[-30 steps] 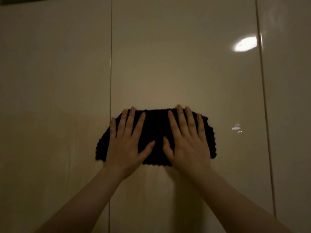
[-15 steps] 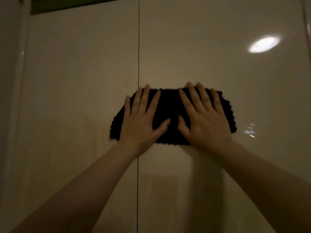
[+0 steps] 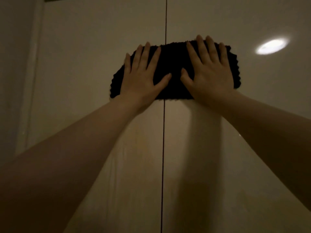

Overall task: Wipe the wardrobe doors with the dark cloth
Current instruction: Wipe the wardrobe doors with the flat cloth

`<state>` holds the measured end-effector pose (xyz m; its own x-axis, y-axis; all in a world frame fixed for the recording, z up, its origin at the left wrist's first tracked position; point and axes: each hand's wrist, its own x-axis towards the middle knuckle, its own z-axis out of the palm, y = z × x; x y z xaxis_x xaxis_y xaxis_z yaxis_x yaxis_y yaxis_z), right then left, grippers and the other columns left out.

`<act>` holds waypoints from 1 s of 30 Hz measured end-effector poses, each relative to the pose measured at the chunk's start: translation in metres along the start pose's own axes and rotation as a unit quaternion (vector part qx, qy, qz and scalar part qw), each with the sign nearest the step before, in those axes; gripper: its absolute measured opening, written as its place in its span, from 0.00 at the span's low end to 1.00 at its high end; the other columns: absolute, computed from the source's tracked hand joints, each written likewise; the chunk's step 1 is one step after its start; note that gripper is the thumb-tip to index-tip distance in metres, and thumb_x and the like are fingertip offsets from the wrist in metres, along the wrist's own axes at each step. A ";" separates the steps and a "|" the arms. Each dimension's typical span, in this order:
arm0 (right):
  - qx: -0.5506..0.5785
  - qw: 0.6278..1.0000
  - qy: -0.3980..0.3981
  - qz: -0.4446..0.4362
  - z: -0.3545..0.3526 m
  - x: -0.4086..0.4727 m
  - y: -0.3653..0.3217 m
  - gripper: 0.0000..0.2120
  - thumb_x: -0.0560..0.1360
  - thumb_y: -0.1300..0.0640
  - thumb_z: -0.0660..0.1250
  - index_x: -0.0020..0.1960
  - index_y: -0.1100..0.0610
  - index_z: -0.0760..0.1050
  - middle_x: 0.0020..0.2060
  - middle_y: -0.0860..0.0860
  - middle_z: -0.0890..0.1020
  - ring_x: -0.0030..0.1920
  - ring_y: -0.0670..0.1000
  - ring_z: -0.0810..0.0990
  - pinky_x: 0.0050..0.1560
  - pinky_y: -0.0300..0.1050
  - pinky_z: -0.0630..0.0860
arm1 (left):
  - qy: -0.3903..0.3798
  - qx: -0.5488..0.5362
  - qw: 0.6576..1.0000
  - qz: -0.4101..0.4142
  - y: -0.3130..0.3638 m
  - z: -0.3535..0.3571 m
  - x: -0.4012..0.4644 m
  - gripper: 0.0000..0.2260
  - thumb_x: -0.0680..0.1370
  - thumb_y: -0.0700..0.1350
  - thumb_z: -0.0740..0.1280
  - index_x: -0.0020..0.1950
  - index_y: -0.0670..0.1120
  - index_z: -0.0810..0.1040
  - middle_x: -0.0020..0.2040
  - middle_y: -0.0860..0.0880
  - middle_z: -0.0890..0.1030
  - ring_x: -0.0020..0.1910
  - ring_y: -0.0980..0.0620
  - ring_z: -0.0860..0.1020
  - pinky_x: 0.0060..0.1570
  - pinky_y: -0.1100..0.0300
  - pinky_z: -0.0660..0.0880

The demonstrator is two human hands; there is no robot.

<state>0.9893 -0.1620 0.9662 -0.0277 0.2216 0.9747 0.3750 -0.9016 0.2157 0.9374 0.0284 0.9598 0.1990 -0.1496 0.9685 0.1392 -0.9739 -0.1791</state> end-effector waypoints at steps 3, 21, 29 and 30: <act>0.008 1.000 0.000 0.006 0.001 -0.007 -0.006 0.33 0.79 0.39 0.45 0.79 0.53 0.50 0.79 0.56 0.52 0.78 0.56 0.47 0.76 0.59 0.43 | 0.012 -0.008 1.000 -0.005 -0.001 0.002 -0.011 0.33 0.78 0.67 0.45 0.80 0.52 0.45 0.80 0.46 0.45 0.78 0.48 0.42 0.75 0.44 0.39; 0.010 0.999 -0.036 0.018 0.006 -0.118 -0.081 0.32 0.79 0.41 0.50 0.79 0.56 0.53 0.78 0.56 0.53 0.78 0.56 0.49 0.76 0.61 0.48 | -0.045 -0.017 0.999 0.002 -0.025 0.009 -0.136 0.34 0.79 0.66 0.47 0.80 0.50 0.45 0.80 0.46 0.44 0.78 0.48 0.41 0.74 0.40 0.43; 0.016 0.999 -0.049 0.009 0.010 -0.176 -0.111 0.32 0.79 0.44 0.54 0.78 0.57 0.54 0.78 0.56 0.54 0.78 0.56 0.50 0.75 0.61 0.52 | -0.078 -0.018 0.997 0.009 -0.028 0.016 -0.201 0.34 0.79 0.64 0.48 0.80 0.48 0.48 0.80 0.44 0.46 0.78 0.46 0.44 0.74 0.38 0.46; 0.017 0.999 -0.049 0.009 0.010 -0.179 -0.115 0.32 0.79 0.44 0.54 0.78 0.57 0.54 0.78 0.56 0.55 0.78 0.56 0.50 0.75 0.62 0.52 | -0.079 -0.016 0.997 0.014 -0.030 0.016 -0.204 0.34 0.79 0.65 0.48 0.80 0.48 0.49 0.80 0.44 0.47 0.78 0.46 0.45 0.74 0.38 0.46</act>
<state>0.9602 -0.0945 0.7665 0.0695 0.2415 0.9679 0.4052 -0.8934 0.1939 0.9083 0.0911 0.7652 0.3539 -0.1504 0.9231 0.1009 -0.9751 -0.1976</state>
